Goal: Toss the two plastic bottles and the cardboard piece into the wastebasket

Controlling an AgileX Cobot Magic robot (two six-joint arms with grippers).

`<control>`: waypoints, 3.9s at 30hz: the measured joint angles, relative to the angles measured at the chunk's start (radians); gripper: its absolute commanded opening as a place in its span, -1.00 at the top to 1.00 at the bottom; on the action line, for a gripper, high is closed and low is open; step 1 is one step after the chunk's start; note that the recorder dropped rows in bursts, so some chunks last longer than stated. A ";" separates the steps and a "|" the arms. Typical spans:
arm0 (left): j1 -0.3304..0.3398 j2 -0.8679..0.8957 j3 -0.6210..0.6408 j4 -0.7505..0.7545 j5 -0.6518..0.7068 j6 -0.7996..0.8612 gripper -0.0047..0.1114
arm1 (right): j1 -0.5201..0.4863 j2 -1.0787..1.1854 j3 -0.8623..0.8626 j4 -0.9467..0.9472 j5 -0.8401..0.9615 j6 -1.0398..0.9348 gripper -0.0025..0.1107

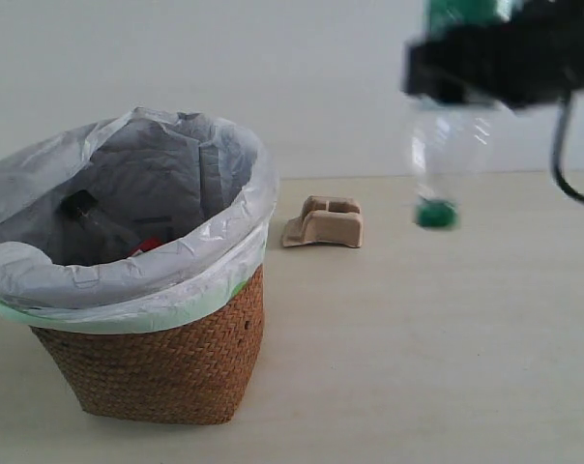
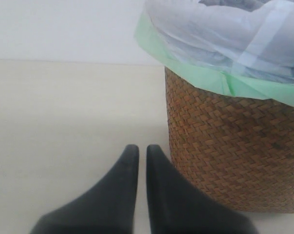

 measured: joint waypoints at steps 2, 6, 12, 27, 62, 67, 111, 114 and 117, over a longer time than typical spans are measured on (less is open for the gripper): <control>0.000 0.000 0.000 0.000 0.000 0.000 0.82 | 0.122 0.069 -0.191 0.125 0.029 -0.072 -0.25; 0.000 0.000 0.000 0.000 0.000 0.000 0.82 | 0.235 0.209 -0.551 0.207 0.167 -0.025 -0.18; 0.000 0.000 0.000 0.000 0.000 0.000 0.82 | 0.242 0.326 -0.781 -0.020 0.439 0.102 -0.18; 0.000 0.000 0.000 0.000 0.000 0.000 0.82 | 0.223 0.336 -0.795 -0.478 0.687 0.259 -0.19; 0.000 0.000 0.000 0.000 0.000 0.000 0.82 | -0.067 1.010 -0.795 -0.045 0.334 -0.958 -0.19; 0.000 0.000 0.000 0.000 0.000 0.000 0.82 | -0.067 1.014 -0.795 -0.045 0.280 -0.983 -0.19; 0.000 0.000 0.000 0.000 0.000 0.000 0.82 | -0.067 0.943 -0.794 0.011 0.754 -0.608 0.93; 0.000 0.000 0.000 0.000 0.000 0.000 0.82 | -0.065 0.882 -0.738 0.051 0.757 -0.566 0.94; 0.000 0.000 0.000 0.000 0.000 0.000 0.82 | -0.061 0.807 -0.625 0.061 0.685 -0.537 0.94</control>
